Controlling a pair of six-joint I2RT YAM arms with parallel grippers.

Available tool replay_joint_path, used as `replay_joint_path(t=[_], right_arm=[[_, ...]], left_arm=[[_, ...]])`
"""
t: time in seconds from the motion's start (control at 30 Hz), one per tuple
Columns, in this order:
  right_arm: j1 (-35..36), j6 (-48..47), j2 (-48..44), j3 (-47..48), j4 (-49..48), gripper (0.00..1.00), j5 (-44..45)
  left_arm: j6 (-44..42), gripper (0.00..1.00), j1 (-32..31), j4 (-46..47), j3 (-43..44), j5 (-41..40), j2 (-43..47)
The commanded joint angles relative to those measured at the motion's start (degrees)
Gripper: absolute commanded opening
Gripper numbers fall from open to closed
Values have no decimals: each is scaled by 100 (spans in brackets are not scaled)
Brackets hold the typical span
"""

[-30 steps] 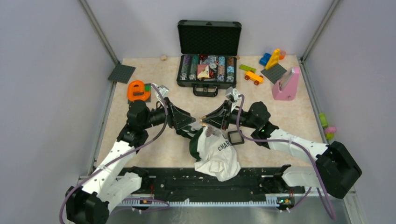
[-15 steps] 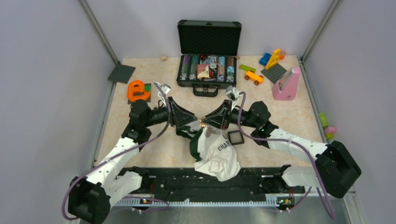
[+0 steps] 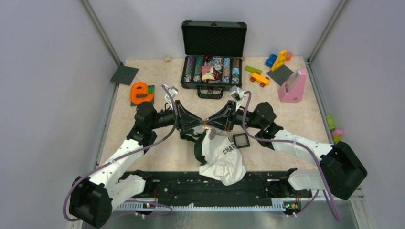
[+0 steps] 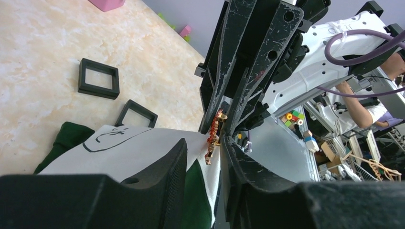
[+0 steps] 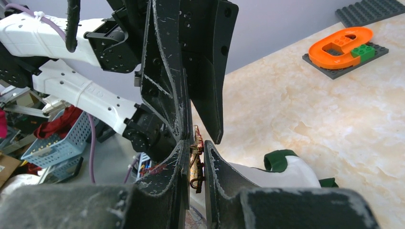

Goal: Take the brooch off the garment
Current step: Remove the brooch from the clothes.

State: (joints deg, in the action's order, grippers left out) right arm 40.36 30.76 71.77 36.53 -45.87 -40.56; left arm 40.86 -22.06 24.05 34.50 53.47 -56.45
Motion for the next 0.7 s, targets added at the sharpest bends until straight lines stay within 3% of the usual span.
replay_joint_path(t=[0.0,0.23,0.43,0.47,0.67], right_arm=[[-28,141,51,290,-515,0,-131],[-28,153,105,269,-533,0,-172],[-28,212,186,249,-633,0,-210],[-27,214,184,256,-634,0,-222],[-57,218,101,170,-643,30,-208]], left_arm=[[-17,34,-43,308,87,111,-52],[55,22,-83,412,137,142,-165],[187,0,-105,607,134,210,-226],[175,0,-105,590,131,202,-218],[-81,0,-105,219,164,88,-110]])
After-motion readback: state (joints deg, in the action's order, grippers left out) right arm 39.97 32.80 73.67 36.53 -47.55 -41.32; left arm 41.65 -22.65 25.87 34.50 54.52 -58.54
